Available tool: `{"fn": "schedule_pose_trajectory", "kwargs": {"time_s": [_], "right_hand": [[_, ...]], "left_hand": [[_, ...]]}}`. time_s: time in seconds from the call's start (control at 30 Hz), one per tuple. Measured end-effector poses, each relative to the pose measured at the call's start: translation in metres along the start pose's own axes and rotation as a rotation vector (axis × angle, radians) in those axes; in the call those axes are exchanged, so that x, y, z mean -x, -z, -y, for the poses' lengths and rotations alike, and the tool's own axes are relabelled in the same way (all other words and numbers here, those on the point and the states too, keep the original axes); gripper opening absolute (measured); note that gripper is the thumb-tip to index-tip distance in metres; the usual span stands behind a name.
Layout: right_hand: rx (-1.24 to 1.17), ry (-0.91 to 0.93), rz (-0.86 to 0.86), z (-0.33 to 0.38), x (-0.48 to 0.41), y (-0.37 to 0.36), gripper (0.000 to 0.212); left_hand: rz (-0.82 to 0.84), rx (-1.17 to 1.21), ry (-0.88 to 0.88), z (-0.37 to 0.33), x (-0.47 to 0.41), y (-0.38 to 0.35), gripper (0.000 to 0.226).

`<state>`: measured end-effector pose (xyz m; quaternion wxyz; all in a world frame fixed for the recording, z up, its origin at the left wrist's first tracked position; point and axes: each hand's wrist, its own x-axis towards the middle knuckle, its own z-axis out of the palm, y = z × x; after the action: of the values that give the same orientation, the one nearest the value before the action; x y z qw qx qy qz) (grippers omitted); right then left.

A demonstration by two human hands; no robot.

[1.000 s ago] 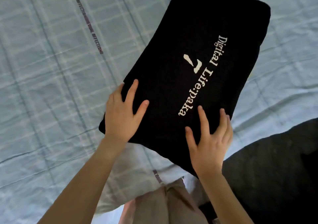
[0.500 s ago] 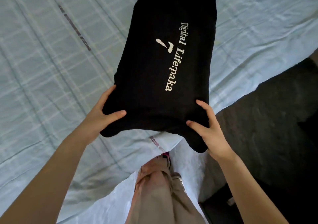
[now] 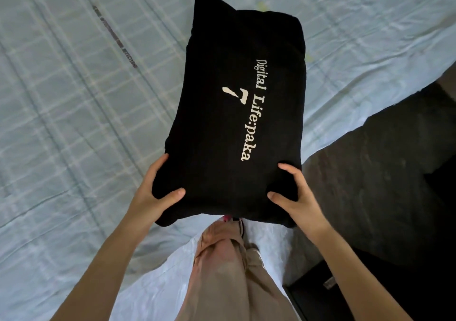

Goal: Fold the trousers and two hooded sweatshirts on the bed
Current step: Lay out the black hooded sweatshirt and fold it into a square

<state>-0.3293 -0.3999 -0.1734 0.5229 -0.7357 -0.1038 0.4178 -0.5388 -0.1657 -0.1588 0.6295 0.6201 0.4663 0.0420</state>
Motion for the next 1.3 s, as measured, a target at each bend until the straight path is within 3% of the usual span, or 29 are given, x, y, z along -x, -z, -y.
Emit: {"fn": "schedule_pose_trajectory", "kwargs": {"time_s": [0.2,0.37,0.47,0.67,0.83,1.1,1.3], "right_hand": [[-0.043,0.037,-0.126,-0.013,-0.002,-0.027,0.069],[-0.337,-0.005,-0.086,-0.003,0.011,-0.018,0.081],[-0.234,-0.035,-0.041,-0.005,0.004,-0.026,0.087],[-0.165,0.045,-0.072,-0.009,0.000,-0.027,0.092],[-0.245,-0.008,0.038,-0.002,0.005,-0.017,0.087],[0.130,0.027,-0.030,0.012,0.012,0.011,0.068],[0.264,0.155,-0.154,0.049,0.021,0.017,0.061]], "left_hand": [[0.049,-0.134,-0.097,-0.013,0.005,0.004,0.074],[0.149,0.377,0.001,-0.018,0.020,-0.009,0.060],[0.190,0.440,0.077,-0.012,0.022,-0.013,0.056],[0.175,0.360,0.037,0.006,0.017,-0.001,0.064],[0.241,0.268,-0.012,0.007,0.015,0.005,0.105],[0.069,-0.105,-0.045,-0.001,0.013,-0.001,0.082],[-0.071,-0.154,-0.107,-0.029,0.022,0.003,0.073]]}}
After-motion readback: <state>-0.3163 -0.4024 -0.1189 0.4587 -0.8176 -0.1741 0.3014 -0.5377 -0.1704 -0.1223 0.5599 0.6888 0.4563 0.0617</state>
